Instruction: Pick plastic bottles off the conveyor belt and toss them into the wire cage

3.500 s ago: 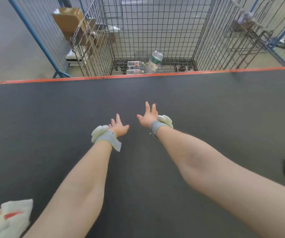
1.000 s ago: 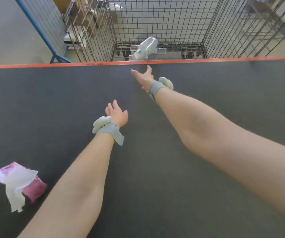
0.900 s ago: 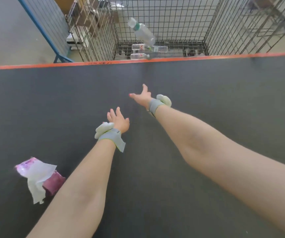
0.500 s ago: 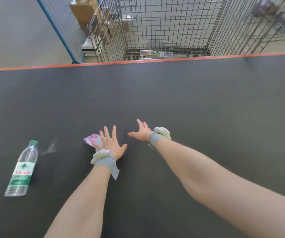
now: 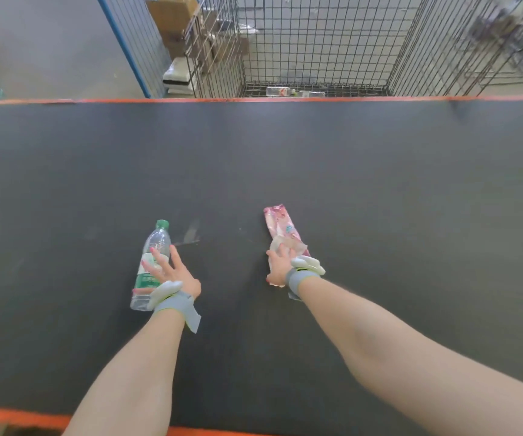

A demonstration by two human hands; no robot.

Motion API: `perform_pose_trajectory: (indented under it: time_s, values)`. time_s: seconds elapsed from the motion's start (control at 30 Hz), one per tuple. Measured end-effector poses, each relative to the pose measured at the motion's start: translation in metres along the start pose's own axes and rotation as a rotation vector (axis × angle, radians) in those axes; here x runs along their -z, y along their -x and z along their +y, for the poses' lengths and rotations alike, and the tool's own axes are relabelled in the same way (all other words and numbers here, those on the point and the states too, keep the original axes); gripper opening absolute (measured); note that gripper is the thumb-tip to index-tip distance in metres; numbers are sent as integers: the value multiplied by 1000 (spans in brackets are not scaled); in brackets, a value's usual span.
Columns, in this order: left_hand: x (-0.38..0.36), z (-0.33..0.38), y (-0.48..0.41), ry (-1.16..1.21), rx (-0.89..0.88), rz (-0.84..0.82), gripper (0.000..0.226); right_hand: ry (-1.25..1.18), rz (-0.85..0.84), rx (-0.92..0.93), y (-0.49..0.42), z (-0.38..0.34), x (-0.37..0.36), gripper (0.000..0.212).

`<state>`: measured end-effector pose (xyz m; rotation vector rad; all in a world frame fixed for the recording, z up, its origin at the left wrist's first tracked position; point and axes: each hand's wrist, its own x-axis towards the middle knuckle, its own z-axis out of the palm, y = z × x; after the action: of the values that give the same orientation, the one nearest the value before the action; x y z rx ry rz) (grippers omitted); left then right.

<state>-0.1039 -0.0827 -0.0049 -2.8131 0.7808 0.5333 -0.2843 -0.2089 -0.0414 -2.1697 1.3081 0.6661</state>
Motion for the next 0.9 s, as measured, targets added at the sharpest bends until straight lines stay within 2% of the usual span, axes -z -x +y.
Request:
perform_pose_trajectory:
  time_s: [0.1, 0.17, 0.27, 0.4, 0.57, 0.7, 0.9]
  values:
    - [-10, -8, 0, 59, 26, -61, 92, -125, 63, -82, 1, 7, -3, 72]
    - [-15, -5, -1, 119, 10, -100, 92, -106, 92, -86, 0, 7, -2, 74]
    - [-23, 14, 2, 189, -61, -108, 96, -39, 169, -118, -3, 7, 1, 75]
    - [-15, 50, 4, 181, -221, -94, 91, -83, 230, -119, -11, 4, 21, 74]
    - [16, 97, -17, 500, -265, -206, 90, -103, 221, -71, -27, 14, 55, 76]
    - [43, 137, -50, 802, -177, -308, 92, -119, 225, -74, -53, 26, 90, 75]
    - [90, 216, -93, 1104, -83, -572, 70, -102, 280, -61, -108, 51, 149, 71]
